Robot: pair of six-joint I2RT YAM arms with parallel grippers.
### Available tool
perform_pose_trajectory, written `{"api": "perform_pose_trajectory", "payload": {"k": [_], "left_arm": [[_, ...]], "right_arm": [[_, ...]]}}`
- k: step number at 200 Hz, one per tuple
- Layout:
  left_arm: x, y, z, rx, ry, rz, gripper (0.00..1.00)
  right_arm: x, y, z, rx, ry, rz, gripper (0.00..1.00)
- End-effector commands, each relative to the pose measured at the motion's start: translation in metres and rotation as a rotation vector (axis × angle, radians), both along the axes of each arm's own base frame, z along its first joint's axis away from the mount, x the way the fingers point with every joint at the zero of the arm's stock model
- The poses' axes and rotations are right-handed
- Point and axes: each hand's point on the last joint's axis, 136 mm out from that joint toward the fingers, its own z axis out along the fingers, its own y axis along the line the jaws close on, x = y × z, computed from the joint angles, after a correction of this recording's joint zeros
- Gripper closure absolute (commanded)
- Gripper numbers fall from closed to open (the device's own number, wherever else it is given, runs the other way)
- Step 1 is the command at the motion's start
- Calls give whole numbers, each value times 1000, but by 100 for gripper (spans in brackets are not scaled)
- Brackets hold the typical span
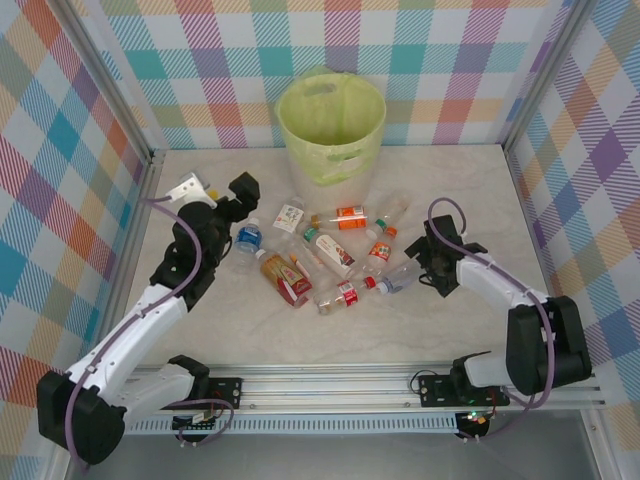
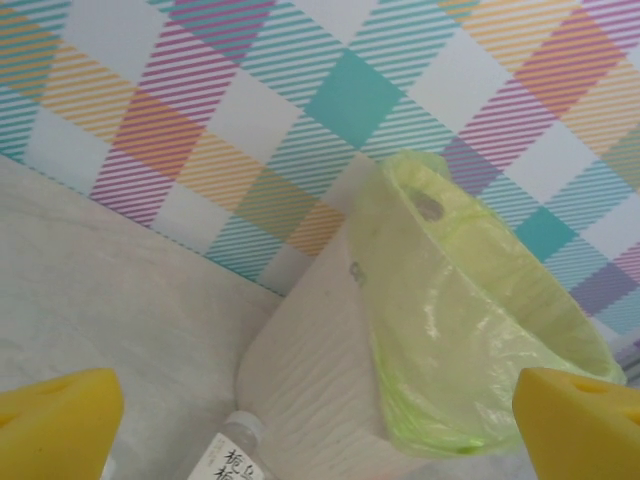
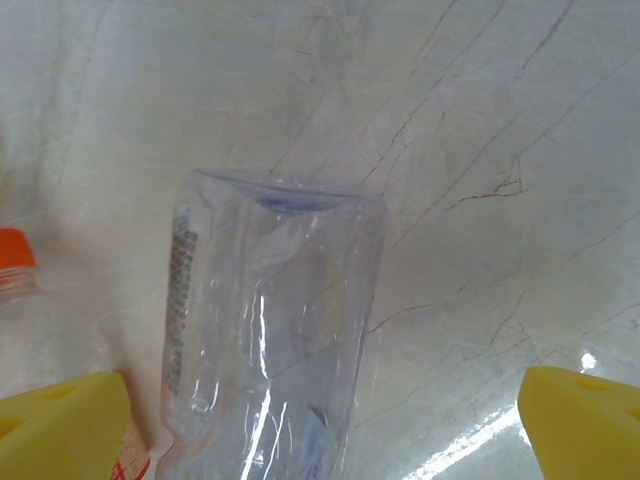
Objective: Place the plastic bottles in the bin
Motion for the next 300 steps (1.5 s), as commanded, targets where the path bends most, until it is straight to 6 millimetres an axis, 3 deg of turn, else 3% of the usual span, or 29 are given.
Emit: {"api": "perform_pose_trajectory", "payload": {"k": [1,32,64,111,154,189,237,268,300], "left_arm": [[-10,21,-14,-37,19,76,0],[-18,26,-34,-76,47,88,0],[-19,19,-56,-88,97,49,0],[-23,13,-73,-78,141,7,0],[-12,-22,-88,-59,199,-167,0],[-5,-42,-100,-101,243,-246,0],[0,-55,-98,-127,233,-306,0],[3,-69,-96,-137,234,-376,0],[5,-91,-93,-132,235,-482,0]], "right_arm": [[12,4,3,45,14,-29,0],[27,4,-2,26,23,-18,2],[37,-7,-11,-20,25,-41,7],[45,-14,-28,-33,52,-62,17],[45,-9,-39,-13,35,-23,35],[54,-6,-23,-54,-76,114,45],[59,6,4,-77,-183,300,54],[61,9,35,-91,-318,340,57],[61,30,78,-37,-491,438,58]]}}
